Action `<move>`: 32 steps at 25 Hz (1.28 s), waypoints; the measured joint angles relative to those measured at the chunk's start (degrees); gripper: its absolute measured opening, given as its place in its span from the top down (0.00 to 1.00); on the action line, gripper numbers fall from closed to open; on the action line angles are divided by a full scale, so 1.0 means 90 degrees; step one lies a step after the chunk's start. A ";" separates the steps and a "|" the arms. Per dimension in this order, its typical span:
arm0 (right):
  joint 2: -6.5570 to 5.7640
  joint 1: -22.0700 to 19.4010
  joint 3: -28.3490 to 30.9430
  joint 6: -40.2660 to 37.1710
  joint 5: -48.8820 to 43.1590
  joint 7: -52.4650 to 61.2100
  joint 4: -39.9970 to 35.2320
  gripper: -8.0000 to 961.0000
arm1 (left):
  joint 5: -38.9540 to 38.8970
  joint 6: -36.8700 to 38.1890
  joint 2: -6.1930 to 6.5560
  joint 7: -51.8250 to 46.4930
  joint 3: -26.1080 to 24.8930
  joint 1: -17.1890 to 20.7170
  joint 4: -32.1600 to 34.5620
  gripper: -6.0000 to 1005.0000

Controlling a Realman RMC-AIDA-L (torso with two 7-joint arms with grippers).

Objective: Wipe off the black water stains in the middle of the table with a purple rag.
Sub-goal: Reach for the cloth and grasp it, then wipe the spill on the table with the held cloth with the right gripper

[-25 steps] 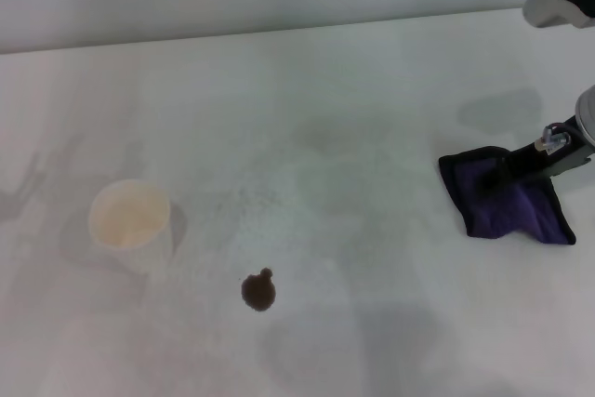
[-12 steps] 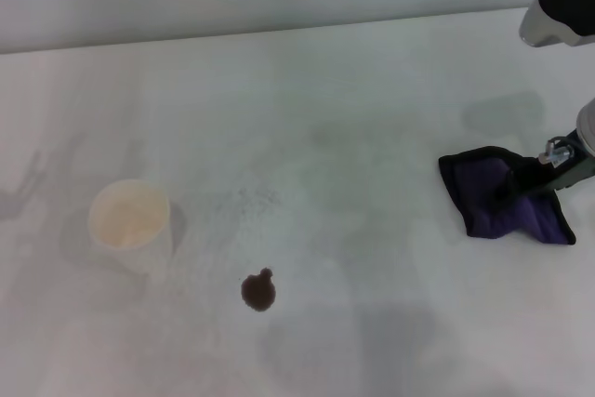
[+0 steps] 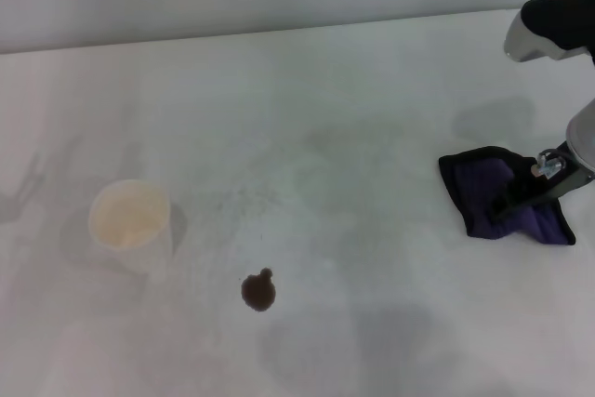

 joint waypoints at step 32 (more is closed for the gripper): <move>0.0028 0.0038 -0.0452 0.0032 0.0175 -0.0083 -0.0366 0.88 | -0.0044 -0.0032 -0.0008 0.0000 0.0001 -0.0024 0.0007 0.11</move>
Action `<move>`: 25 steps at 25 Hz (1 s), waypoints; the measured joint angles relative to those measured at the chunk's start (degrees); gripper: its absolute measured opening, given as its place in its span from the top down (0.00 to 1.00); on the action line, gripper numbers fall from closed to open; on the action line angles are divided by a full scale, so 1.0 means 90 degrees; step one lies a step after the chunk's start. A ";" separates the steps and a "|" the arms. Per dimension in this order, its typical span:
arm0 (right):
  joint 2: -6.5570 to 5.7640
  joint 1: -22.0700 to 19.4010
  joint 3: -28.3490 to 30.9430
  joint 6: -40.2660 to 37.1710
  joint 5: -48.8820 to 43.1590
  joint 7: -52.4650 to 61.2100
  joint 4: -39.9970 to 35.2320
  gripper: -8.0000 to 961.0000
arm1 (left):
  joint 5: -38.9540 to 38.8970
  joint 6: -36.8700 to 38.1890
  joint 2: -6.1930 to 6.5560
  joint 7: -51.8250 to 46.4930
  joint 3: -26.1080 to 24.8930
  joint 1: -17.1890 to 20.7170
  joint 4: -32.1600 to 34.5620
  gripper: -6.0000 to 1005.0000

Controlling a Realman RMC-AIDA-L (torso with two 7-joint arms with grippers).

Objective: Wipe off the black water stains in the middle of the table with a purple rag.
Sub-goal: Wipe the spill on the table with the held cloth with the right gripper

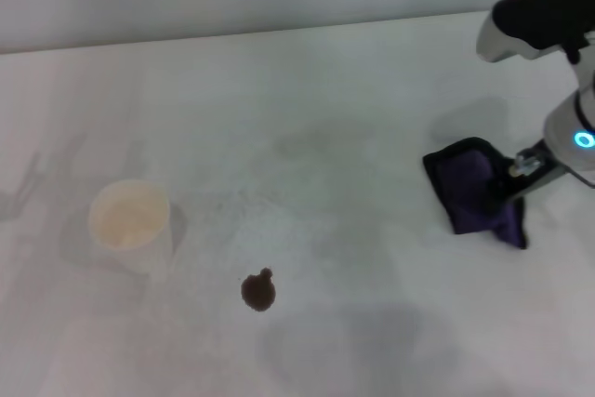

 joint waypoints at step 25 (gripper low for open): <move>0.0081 0.1369 -0.3519 -0.1128 0.2890 -0.0067 0.0063 0.88 | 0.0018 0.0138 -0.0020 0.0000 0.0017 -0.0242 -0.0035 0.11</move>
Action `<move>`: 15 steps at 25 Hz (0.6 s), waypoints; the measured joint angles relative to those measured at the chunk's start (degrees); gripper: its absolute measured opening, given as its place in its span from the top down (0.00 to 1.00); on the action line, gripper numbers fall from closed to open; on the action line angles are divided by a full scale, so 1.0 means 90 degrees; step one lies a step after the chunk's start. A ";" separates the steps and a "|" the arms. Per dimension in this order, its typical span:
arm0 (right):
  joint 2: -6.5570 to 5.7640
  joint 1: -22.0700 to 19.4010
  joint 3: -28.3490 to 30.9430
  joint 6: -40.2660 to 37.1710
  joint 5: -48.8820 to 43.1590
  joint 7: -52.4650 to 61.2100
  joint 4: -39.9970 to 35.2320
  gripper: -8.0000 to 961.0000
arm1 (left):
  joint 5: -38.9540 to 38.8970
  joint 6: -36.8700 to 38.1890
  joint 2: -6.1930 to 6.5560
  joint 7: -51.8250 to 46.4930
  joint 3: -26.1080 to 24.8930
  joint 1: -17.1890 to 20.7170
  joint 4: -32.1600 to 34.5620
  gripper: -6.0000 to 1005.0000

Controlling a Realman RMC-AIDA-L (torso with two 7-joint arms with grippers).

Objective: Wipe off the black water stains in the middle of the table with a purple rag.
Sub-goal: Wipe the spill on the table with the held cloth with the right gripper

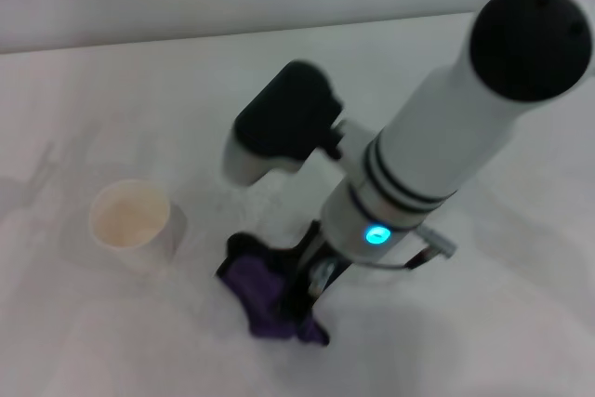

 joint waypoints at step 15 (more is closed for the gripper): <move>-0.0038 -0.0067 -0.0605 -0.0452 -0.0267 0.0640 -0.0086 0.88 | 0.0036 -0.0120 -0.0010 0.0000 0.0022 0.0169 -0.0137 0.11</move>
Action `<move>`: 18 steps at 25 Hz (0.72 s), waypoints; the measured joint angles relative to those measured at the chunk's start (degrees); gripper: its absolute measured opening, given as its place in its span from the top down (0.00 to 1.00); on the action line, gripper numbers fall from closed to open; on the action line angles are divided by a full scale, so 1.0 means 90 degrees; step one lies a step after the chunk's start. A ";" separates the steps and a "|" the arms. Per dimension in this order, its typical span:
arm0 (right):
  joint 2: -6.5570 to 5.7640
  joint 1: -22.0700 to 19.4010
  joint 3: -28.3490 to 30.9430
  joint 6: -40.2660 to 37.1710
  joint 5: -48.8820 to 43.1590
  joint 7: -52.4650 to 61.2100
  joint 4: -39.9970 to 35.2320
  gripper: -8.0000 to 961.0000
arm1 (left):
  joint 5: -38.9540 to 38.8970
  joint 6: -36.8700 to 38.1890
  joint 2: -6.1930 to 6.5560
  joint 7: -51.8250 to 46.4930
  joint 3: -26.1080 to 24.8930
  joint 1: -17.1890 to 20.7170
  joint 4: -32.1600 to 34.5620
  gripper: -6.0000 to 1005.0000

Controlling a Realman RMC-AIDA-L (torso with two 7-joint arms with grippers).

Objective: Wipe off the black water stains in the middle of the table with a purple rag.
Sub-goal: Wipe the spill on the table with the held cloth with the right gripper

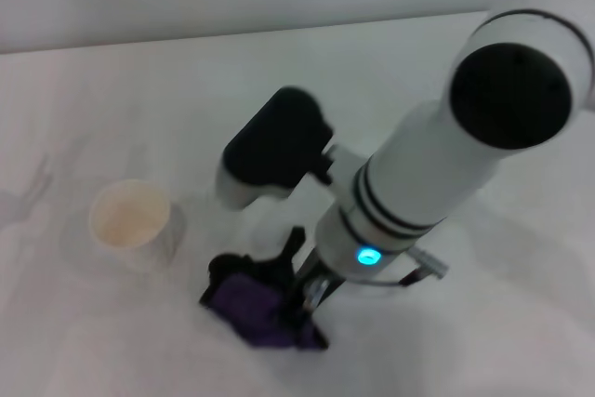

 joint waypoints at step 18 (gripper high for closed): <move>-0.0006 -0.0924 0.0937 0.0783 -0.1608 0.0171 -0.0891 0.88 | -0.0016 -0.0023 0.0007 0.0000 -0.0040 0.0057 -0.0003 0.11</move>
